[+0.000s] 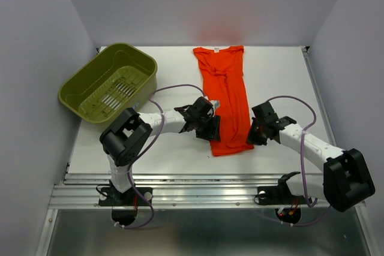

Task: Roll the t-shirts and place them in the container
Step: Roll the T-shirt to the center of the board.

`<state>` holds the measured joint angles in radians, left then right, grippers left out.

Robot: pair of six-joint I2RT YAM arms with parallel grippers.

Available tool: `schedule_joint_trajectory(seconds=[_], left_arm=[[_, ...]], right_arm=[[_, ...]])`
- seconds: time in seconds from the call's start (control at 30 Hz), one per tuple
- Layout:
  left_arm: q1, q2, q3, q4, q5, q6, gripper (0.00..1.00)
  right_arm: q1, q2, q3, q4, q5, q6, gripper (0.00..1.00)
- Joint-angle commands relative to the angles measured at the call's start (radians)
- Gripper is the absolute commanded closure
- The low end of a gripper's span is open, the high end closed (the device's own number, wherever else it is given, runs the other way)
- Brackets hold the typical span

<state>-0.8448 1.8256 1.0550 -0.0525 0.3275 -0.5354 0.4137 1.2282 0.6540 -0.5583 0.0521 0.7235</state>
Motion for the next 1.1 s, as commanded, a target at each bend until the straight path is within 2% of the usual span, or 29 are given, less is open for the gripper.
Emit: schedule_joint_trajectory(seconds=[0.0,0.13,0.27,0.3,0.33,0.53,0.73,1.07], left_arm=[[-0.008,0.035,-0.059,-0.133,-0.054,0.040,0.42],[-0.007,0.034,-0.061,-0.133,-0.053,0.041,0.42],[-0.008,0.035,-0.056,-0.135,-0.053,0.046,0.43],[-0.008,0.037,-0.056,-0.136,-0.053,0.046,0.43],[-0.008,0.037,-0.055,-0.136,-0.053,0.048,0.43],[-0.008,0.034,-0.061,-0.138,-0.056,0.046,0.43],[-0.008,0.038,-0.070,-0.139,-0.061,0.051,0.44],[-0.007,0.041,-0.076,-0.147,-0.070,0.063,0.44]], right_arm=[[0.007,-0.029,-0.020,-0.009,0.045,0.039,0.99],[0.007,-0.027,-0.031,-0.014,0.035,0.042,0.98],[0.007,0.002,-0.039,-0.011,0.026,0.037,0.91],[0.007,0.011,-0.037,-0.008,0.025,0.036,0.91],[0.007,0.022,-0.043,-0.008,0.022,0.037,0.99],[0.007,0.008,-0.050,-0.003,0.046,0.047,0.99],[0.007,-0.030,-0.050,-0.058,0.139,0.091,0.99],[0.007,-0.076,-0.034,-0.116,0.212,0.142,0.99]])
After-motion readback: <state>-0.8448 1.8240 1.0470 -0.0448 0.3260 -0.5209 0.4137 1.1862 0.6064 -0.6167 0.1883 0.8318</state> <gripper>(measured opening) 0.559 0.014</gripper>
